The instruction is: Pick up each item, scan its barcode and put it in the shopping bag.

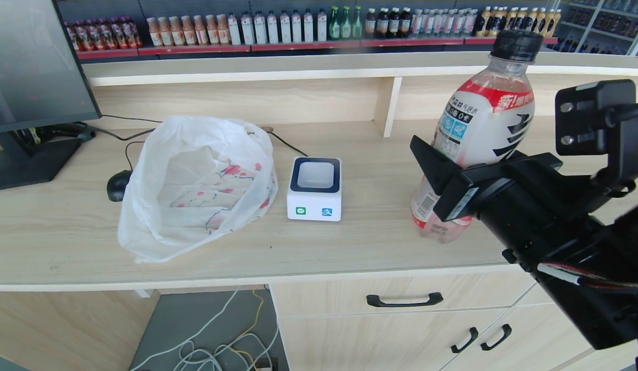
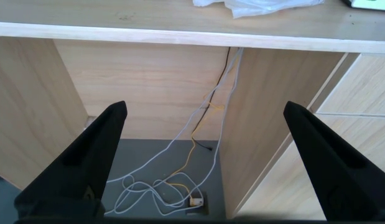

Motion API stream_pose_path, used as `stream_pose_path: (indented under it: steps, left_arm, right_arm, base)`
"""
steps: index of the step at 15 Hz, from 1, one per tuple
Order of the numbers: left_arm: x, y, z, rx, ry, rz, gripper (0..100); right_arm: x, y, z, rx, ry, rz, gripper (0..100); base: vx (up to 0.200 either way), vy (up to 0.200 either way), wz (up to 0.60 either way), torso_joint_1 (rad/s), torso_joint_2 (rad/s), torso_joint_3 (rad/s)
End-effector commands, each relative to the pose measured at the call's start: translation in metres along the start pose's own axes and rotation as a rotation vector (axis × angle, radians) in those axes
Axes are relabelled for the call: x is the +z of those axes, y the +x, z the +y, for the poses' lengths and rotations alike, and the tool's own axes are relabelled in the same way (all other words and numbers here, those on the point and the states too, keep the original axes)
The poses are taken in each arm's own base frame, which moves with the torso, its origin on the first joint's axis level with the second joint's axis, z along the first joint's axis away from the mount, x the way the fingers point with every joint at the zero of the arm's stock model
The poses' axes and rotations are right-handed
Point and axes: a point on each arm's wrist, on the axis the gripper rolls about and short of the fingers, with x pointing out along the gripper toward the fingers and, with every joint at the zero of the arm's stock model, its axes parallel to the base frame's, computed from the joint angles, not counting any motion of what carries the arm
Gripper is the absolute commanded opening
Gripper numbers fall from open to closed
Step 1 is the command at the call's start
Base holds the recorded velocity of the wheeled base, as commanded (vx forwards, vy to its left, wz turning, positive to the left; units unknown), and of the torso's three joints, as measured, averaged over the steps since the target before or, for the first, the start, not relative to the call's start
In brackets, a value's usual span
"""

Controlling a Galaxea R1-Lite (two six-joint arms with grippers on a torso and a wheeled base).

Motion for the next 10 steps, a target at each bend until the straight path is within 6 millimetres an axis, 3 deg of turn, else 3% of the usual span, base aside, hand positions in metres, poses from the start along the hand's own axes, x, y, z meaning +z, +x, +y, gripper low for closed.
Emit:
stream_pose_path:
  steps: [1,10]
  left_arm:
    - [0.0000,0.0001,0.0000,0.000,0.000,0.001,100]
    - [0.0000,0.0000,0.0000,0.000,-0.002,-0.001,100]
  right_arm:
    - [0.0009,0.0059,0.0028,-0.002,0.004,-0.009,0]
    - [-0.0063,0.0074,0.0075,0.010,-0.011,0.012,0]
  base:
    - [0.000,0.200,0.00,-0.002,0.00,-0.002]
    - [0.000,0.200,0.00,0.001,0.00,0.003]
